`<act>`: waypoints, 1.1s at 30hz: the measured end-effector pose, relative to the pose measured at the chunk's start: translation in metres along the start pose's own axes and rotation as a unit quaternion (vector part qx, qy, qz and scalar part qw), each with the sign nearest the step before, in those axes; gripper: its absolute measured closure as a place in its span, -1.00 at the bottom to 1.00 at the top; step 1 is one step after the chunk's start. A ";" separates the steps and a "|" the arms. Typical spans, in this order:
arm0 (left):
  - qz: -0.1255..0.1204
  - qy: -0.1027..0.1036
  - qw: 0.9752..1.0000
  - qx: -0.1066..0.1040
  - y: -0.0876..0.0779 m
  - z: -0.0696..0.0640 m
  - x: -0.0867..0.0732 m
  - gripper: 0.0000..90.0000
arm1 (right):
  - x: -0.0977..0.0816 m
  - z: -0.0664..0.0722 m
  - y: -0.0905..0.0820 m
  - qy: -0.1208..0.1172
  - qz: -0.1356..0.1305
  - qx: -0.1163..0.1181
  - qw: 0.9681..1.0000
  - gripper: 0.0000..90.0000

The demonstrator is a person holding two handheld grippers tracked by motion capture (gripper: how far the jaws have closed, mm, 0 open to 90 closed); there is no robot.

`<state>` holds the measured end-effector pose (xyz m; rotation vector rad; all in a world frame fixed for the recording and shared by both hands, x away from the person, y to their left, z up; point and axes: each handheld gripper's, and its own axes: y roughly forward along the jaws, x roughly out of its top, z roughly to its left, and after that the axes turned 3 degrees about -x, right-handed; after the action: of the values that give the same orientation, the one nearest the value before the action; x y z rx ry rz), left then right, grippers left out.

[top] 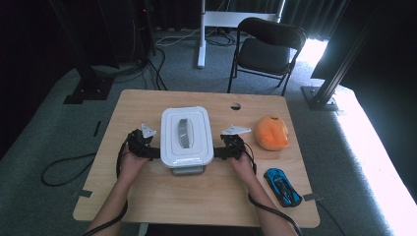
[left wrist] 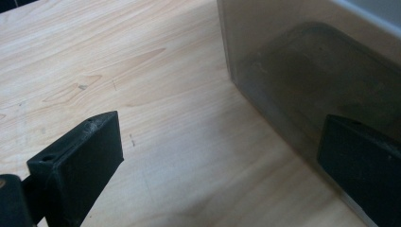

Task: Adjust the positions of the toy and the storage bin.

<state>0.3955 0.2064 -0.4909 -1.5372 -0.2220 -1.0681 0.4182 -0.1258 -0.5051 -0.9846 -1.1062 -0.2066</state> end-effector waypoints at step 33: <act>-0.009 -0.031 0.999 -0.035 -0.020 -0.021 -0.057 -1.00 | -0.056 -0.002 -0.041 -0.015 0.014 -0.005 1.000 -0.70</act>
<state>0.3395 0.2174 -0.5205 -1.6359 -0.2436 -1.0521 0.3690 -0.1685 -0.5284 -1.0144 -1.1184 -0.1745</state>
